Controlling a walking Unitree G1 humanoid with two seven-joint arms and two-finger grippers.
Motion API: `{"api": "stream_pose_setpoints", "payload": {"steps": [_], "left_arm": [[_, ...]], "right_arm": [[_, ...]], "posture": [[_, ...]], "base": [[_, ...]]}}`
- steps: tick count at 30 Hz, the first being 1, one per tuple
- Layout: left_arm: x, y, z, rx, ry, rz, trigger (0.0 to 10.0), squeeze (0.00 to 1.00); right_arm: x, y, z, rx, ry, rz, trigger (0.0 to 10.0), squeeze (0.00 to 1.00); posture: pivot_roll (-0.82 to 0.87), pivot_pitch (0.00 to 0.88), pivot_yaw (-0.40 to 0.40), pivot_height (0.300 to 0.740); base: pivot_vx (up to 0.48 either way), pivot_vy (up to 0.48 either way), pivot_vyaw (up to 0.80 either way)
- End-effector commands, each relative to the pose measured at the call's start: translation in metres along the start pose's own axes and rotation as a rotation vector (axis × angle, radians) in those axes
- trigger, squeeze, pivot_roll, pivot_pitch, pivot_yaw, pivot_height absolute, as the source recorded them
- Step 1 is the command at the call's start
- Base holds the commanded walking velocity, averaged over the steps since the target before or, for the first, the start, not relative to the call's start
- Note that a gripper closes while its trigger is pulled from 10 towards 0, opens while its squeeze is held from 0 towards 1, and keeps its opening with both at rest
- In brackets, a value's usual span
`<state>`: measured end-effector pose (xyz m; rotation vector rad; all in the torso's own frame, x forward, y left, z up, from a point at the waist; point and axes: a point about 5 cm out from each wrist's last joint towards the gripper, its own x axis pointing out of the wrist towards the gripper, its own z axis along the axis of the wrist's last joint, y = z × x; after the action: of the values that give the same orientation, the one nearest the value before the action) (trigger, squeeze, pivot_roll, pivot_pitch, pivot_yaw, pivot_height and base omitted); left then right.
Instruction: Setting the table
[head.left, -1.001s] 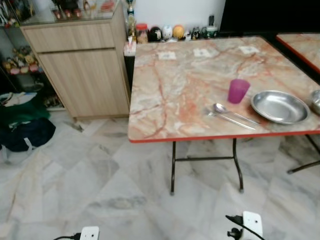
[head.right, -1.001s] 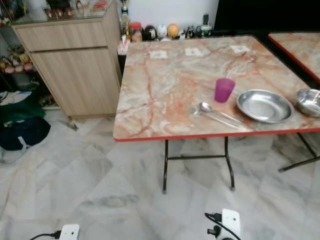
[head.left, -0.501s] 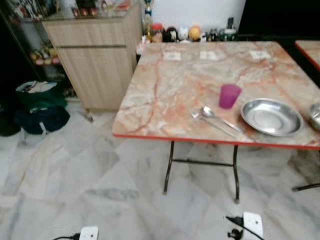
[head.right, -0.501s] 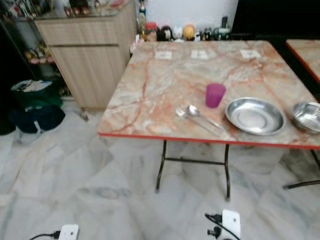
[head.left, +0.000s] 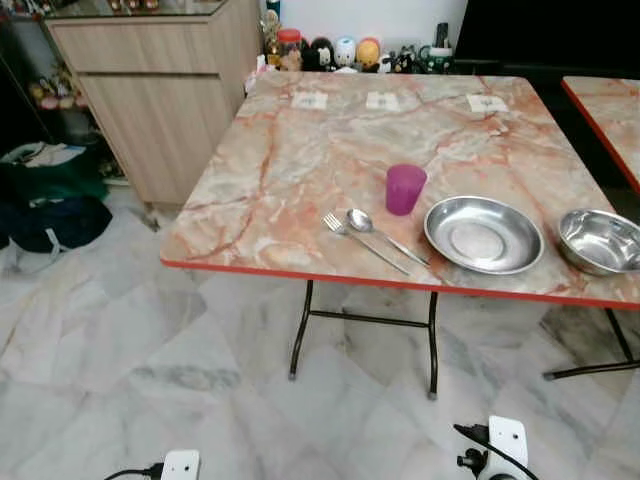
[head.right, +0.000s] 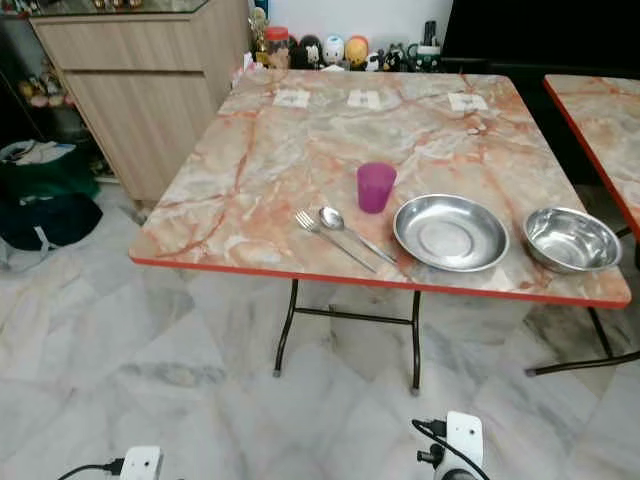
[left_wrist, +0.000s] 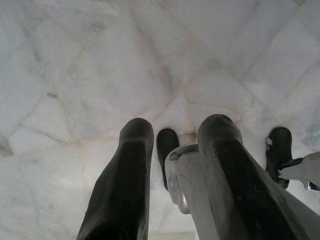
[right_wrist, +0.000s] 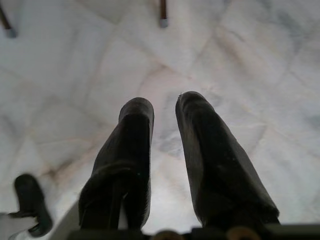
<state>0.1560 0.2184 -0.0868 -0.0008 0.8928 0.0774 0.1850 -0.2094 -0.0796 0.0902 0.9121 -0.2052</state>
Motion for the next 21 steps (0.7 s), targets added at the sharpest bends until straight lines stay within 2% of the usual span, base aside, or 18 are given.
{"api": "stream_pose_setpoints", "payload": {"steps": [1,4,6,21], "left_arm": [[0.002,0.012,0.003,0.041,0.108,0.011,10.0,0.00],[0.006,0.000,0.008,0.041,0.103,0.000,10.0,0.00],[0.007,-0.002,0.010,0.041,0.101,-0.003,10.0,0.00],[0.007,-0.002,0.010,0.041,0.101,-0.003,10.0,0.00]], "right_arm": [[-0.002,0.015,-0.013,0.128,0.035,0.035,10.0,0.00],[-0.002,0.014,-0.013,0.120,0.036,0.030,10.0,0.00],[-0.002,0.013,-0.014,0.109,0.040,0.030,10.0,0.00],[-0.002,0.013,-0.014,0.109,0.040,0.030,10.0,0.00]], "posture": [[-0.07,0.000,0.033,0.740],[-0.07,0.000,0.031,0.740],[-0.07,0.000,0.030,0.740],[-0.07,0.000,0.030,0.740]], "base": [[0.000,0.000,0.00],[0.000,0.000,0.00],[0.000,0.000,0.00],[0.000,0.000,0.00]]}}
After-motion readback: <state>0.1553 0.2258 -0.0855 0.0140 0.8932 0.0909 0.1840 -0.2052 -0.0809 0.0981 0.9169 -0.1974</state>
